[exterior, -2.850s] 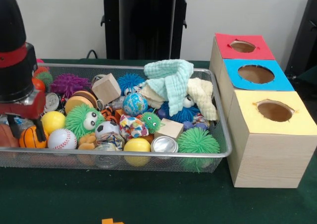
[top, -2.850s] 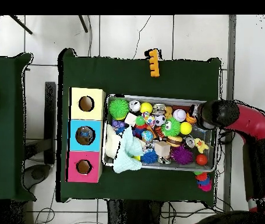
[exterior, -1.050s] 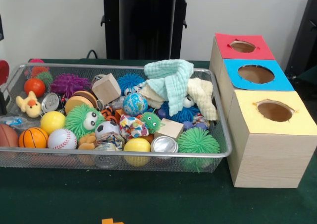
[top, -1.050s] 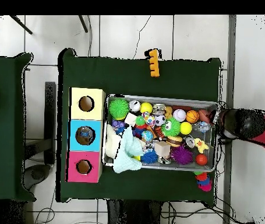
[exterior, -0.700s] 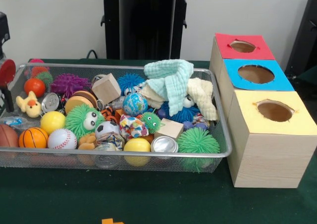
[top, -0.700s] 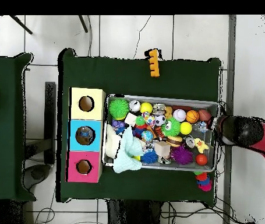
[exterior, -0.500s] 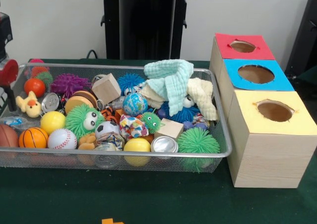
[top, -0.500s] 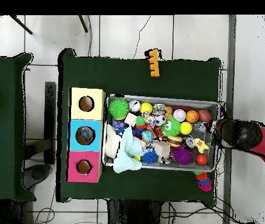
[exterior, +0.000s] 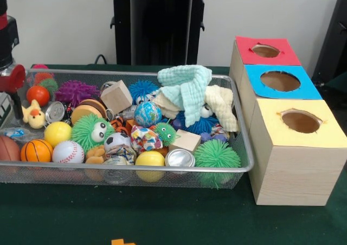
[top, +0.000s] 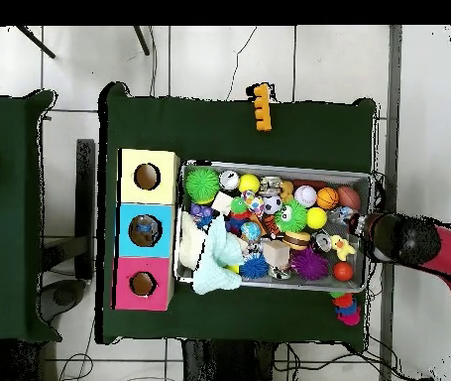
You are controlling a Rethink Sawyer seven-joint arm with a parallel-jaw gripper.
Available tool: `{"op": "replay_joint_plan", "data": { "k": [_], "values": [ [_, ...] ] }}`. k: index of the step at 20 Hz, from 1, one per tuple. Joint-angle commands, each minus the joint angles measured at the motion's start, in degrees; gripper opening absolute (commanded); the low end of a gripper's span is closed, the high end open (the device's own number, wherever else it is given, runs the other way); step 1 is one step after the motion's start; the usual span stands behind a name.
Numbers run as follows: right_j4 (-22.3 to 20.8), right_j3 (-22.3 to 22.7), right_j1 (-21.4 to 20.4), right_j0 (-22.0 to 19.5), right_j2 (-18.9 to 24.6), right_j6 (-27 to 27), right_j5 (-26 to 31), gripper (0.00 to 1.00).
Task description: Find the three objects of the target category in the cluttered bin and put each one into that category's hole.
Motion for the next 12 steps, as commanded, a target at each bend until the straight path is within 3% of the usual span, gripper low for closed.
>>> {"op": "replay_joint_plan", "data": {
  "k": [1,12],
  "values": [
    [-4.93,1.53,5.21,-0.29,3.89,-11.01,-5.5,1.0],
    [-5.6,0.34,6.63,0.48,3.24,-9.48,-7.06,1.0]
  ]
}}
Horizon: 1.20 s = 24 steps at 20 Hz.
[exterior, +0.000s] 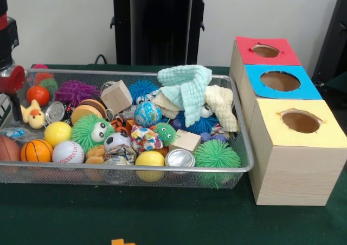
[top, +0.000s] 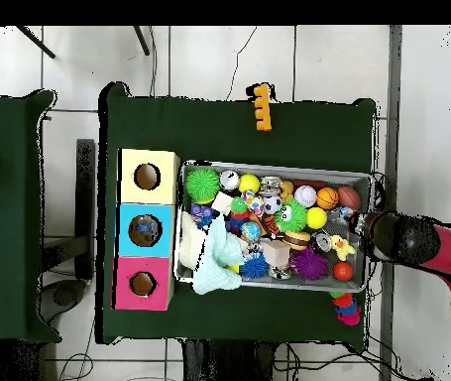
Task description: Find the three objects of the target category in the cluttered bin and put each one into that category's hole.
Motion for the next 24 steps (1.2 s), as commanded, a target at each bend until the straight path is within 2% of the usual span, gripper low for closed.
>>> {"op": "replay_joint_plan", "data": {
  "k": [1,7,15,24],
  "values": [
    [-5.69,0.18,7.09,0.54,3.01,-9.29,-6.56,1.0],
    [-7.22,-3.41,12.64,1.52,2.39,-8.42,-9.18,1.0],
    [-10.18,-7.33,16.97,2.05,1.68,-10.27,-11.83,1.0],
    [-11.77,-4.5,15.67,2.23,0.73,-8.68,-14.51,1.0]
  ]
}}
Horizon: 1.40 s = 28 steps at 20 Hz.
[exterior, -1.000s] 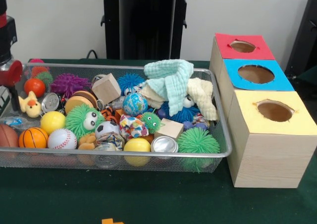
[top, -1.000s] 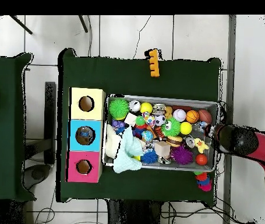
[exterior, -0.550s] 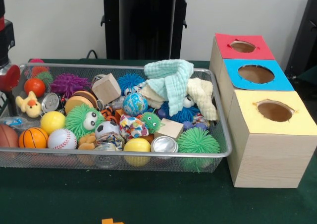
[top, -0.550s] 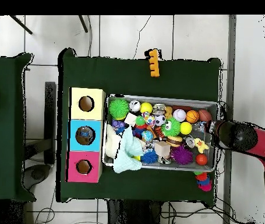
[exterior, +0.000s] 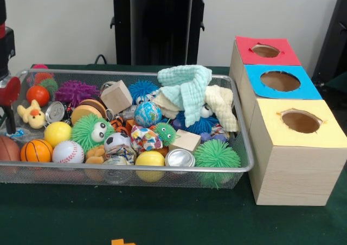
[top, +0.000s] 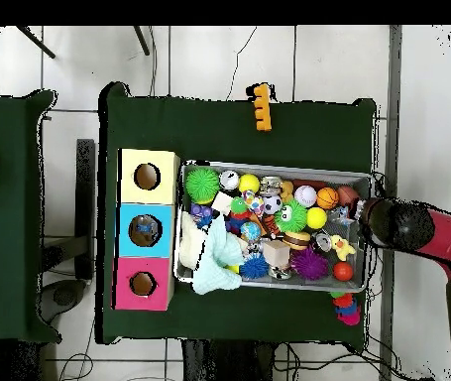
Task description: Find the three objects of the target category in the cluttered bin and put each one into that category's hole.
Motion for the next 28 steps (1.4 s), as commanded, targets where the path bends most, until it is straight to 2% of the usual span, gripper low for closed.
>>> {"op": "replay_joint_plan", "data": {
  "k": [1,5,10,19,25,28],
  "values": [
    [-11.19,0.39,13.9,-0.53,1.02,-9.74,-14.39,1.0],
    [-13.27,1.1,13.66,-0.46,1.27,-11.47,-16.12,1.0],
    [-13.29,1.69,14.25,-1.69,2.65,-13.91,-14.52,1.0],
    [-12.68,1.3,14.2,-2.04,3.56,-14.83,-11.8,1.0],
    [-11.32,4.21,12.19,-1.21,1.25,-10.35,-10.92,1.0],
    [-10.61,5.01,11.51,-1.2,0.87,-10.28,-9.47,1.0]
  ]
}}
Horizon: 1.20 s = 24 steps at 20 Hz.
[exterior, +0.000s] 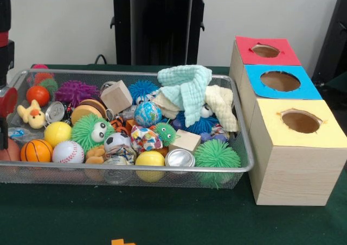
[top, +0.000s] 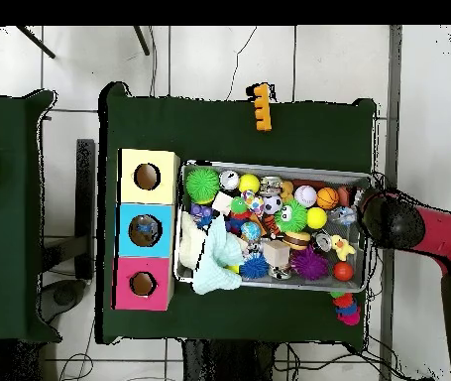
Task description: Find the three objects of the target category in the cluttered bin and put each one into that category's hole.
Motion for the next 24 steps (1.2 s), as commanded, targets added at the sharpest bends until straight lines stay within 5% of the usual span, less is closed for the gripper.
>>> {"op": "replay_joint_plan", "data": {
  "k": [1,24],
  "values": [
    [-6.43,5.52,10.59,-1.08,-1.32,-10.33,-0.62,1.0],
    [-5.15,15.18,5.05,0.34,-7.44,-2.78,-0.03,1.0]
  ]
}}
